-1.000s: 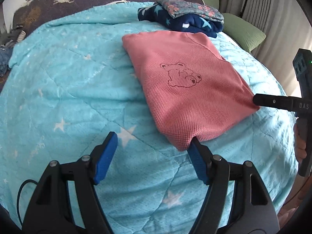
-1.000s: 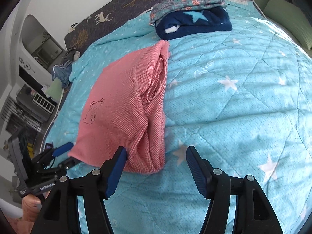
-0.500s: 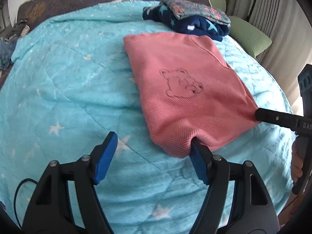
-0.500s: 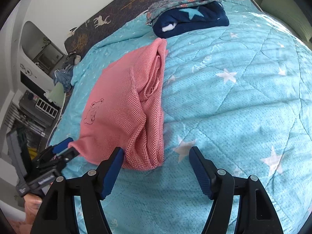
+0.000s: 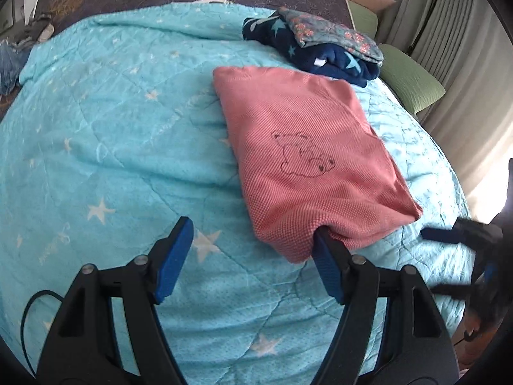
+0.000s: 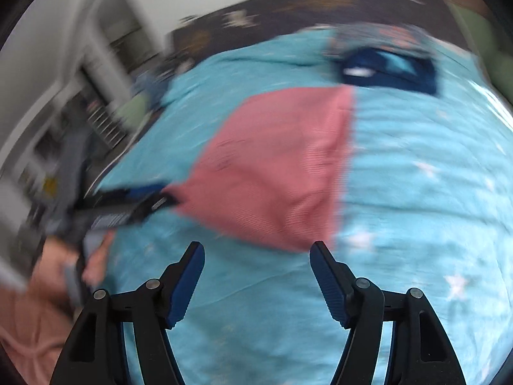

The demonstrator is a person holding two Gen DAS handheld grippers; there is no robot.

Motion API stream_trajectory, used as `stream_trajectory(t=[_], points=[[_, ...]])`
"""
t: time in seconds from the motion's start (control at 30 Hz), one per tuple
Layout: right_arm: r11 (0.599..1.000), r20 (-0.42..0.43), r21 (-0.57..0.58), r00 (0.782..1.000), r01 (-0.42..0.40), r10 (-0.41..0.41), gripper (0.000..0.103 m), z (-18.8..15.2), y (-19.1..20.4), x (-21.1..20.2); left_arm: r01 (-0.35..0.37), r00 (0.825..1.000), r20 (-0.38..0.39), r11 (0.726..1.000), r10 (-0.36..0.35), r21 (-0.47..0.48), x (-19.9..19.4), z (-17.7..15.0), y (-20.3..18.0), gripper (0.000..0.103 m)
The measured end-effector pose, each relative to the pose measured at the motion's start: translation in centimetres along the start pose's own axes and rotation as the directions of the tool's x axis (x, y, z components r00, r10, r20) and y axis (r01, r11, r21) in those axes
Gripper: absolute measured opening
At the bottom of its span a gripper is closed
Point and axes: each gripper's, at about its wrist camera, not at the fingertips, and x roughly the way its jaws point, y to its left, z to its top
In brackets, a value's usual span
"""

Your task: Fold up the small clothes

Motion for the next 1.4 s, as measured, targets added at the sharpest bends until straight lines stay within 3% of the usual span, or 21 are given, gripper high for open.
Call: stream_trajectory(t=[0.1,0.3,0.47,0.57,0.77,0.93,1.0,1.13,1.3,1.4], points=[[0.992,-0.025,-0.041,0.992,-0.121,0.12,0.069,0.3,1.8,1.8,0.02,1.0,-0.004,1.0,-0.02,-0.006,0.0,0.3,0.2,0.074],[0.982,-0.039,-0.017,0.982,-0.186,0.185,0.065,2.9,1.6,5.8,0.083,0.995,-0.043,0.995,-0.085,-0.052,-0.2,0.4,1.4,0.074],[0.983,-0.07,0.017,0.98,-0.185,0.186,0.059,4.1,1.3,8.3,0.111,0.993,-0.035,0.993,-0.113,-0.049,-1.6,-0.5,2.4,0.073],[0.985,-0.091,-0.034,0.982,-0.168,0.165,0.059,4.3,2.4,9.4,0.125,0.992,-0.025,0.989,-0.127,-0.081,-2.9,-1.0,3.9,0.073],[0.975,-0.149,-0.135,0.976,-0.179,0.158,0.061,5.1,5.2,11.8,0.063,0.998,0.035,0.99,-0.059,-0.13,-4.9,-1.2,6.9,0.073],[0.958,-0.197,-0.192,0.965,-0.211,0.173,0.064,3.8,6.5,12.1,0.052,0.998,0.027,0.987,-0.048,-0.155,-4.4,-1.3,7.9,0.073],[0.955,-0.2,-0.152,0.954,-0.254,0.222,0.064,3.5,5.7,11.7,0.053,0.999,0.015,0.987,-0.051,-0.153,-3.8,-1.2,7.8,0.073],[0.928,-0.184,-0.003,0.913,-0.372,0.365,0.064,3.5,3.6,11.1,0.053,0.999,-0.001,0.99,-0.053,-0.127,-3.3,-1.2,7.1,0.073],[0.947,-0.133,-0.004,0.939,-0.32,0.317,0.064,3.7,3.0,10.3,0.042,0.999,-0.006,0.993,-0.043,-0.114,-3.3,-1.4,7.0,0.073],[0.939,-0.108,0.037,0.933,-0.341,0.343,0.064,4.3,2.7,10.8,0.028,1.0,-0.012,0.992,-0.029,-0.124,-3.1,-1.6,7.1,0.073]])
